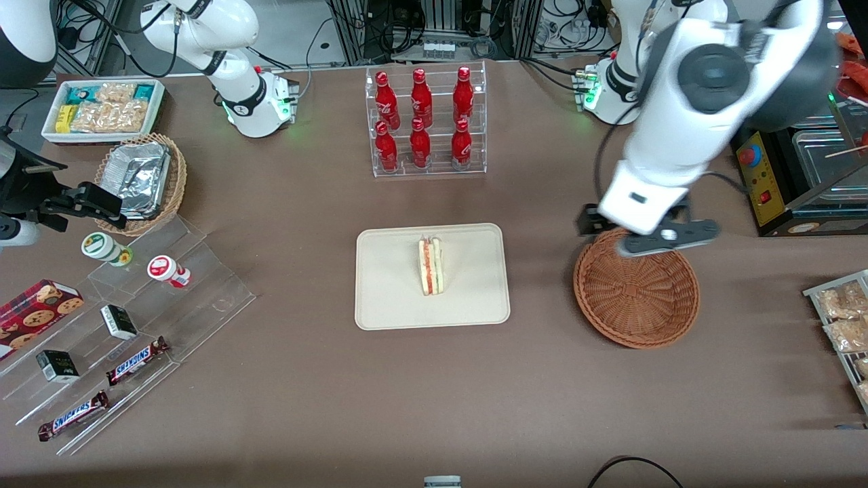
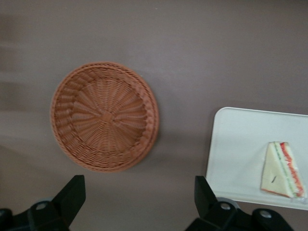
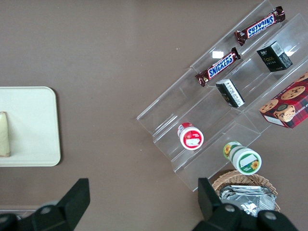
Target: Place sandwich from basket to tray
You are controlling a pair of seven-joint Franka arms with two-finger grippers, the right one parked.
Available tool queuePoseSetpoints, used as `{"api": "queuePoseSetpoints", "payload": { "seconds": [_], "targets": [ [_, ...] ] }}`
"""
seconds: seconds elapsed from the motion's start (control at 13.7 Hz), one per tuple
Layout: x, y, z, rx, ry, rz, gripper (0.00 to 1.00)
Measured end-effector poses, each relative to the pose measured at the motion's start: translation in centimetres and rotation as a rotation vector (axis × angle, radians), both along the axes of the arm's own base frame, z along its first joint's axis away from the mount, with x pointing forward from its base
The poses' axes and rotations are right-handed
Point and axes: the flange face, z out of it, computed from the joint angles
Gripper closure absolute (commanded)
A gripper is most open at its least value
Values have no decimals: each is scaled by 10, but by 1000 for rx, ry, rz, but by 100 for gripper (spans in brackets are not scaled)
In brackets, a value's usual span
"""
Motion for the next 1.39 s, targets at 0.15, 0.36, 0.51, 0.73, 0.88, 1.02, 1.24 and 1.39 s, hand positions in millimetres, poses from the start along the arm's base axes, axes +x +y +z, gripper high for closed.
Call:
{"api": "queuePoseSetpoints", "payload": {
  "seconds": [0.15,0.36,0.51,0.73,0.88,1.02,1.24,1.39],
  "targets": [
    [2,41,10,-15,13,-19,0],
    [3,94,25,-38,23,-22,0],
    [0,120,34,-48,28,-28,0],
    [-6,154,47,-68,27,-15,0],
    [-8,163,51,-76,24,-7,0],
    [-9,162,51,-76,30,-8,0],
    [-10,170,51,-77,35,5,0],
    [-11,179,53,-79,32,3,0]
  ]
}}
